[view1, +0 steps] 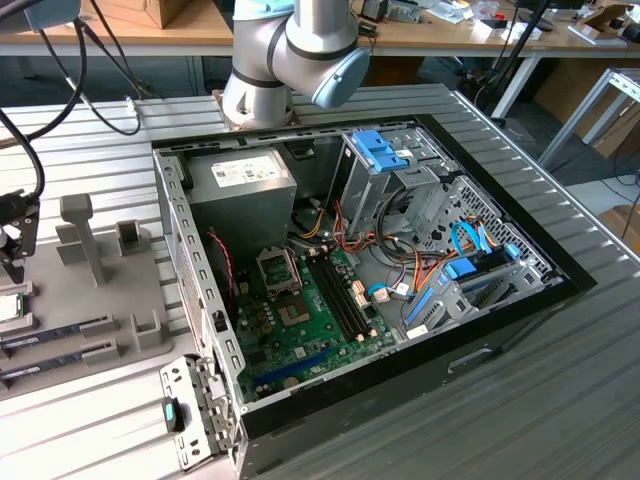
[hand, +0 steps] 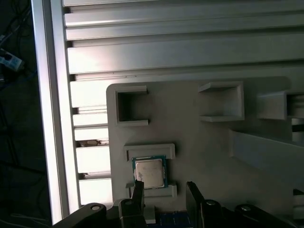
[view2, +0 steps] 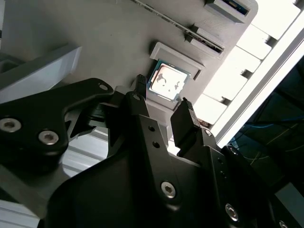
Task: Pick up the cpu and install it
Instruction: 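Pick up the cpu and move it towards the insertion slot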
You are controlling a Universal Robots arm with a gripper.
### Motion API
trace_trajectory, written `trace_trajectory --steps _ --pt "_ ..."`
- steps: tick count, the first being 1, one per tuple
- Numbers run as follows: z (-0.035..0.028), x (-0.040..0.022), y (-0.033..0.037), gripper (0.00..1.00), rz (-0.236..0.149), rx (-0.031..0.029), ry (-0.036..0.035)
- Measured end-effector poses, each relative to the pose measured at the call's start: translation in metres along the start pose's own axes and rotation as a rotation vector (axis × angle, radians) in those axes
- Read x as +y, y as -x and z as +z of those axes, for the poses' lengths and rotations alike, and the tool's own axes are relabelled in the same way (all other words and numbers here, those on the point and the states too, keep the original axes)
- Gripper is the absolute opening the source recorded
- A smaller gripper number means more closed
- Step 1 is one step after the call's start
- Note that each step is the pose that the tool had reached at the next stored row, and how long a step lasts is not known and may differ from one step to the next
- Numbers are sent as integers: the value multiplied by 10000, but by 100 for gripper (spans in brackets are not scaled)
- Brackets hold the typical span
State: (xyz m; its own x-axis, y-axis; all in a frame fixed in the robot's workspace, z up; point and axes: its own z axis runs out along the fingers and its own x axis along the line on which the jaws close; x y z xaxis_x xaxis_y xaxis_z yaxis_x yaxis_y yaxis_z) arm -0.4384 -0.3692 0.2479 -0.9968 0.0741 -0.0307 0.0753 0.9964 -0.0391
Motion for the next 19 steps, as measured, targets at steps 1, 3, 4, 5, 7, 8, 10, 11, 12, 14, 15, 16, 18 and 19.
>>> trace_trajectory --steps 1,3,4,5,7,8,10,11,12,14,15,16,18,19 --pt "5 0 0 48 0 0 0" --pt "13 0 0 48 0 0 1" --pt "19 1 -1 48 0 -1 0" --pt "23 1 -1 48 0 0 0" --pt "31 1 -1 48 0 0 0" --pt "35 1 -1 48 0 0 0" --pt "45 2 -1 48 0 0 0" --pt "50 2 -2 48 0 1 0" --pt "55 2 -1 48 0 -1 0" --pt "68 2 -2 48 -1 -1 0" --pt "76 3 -2 48 0 0 0" --pt "82 3 -2 48 0 0 0" --pt "101 4 -3 48 0 -1 1" --pt "109 4 -4 48 1 1 0"
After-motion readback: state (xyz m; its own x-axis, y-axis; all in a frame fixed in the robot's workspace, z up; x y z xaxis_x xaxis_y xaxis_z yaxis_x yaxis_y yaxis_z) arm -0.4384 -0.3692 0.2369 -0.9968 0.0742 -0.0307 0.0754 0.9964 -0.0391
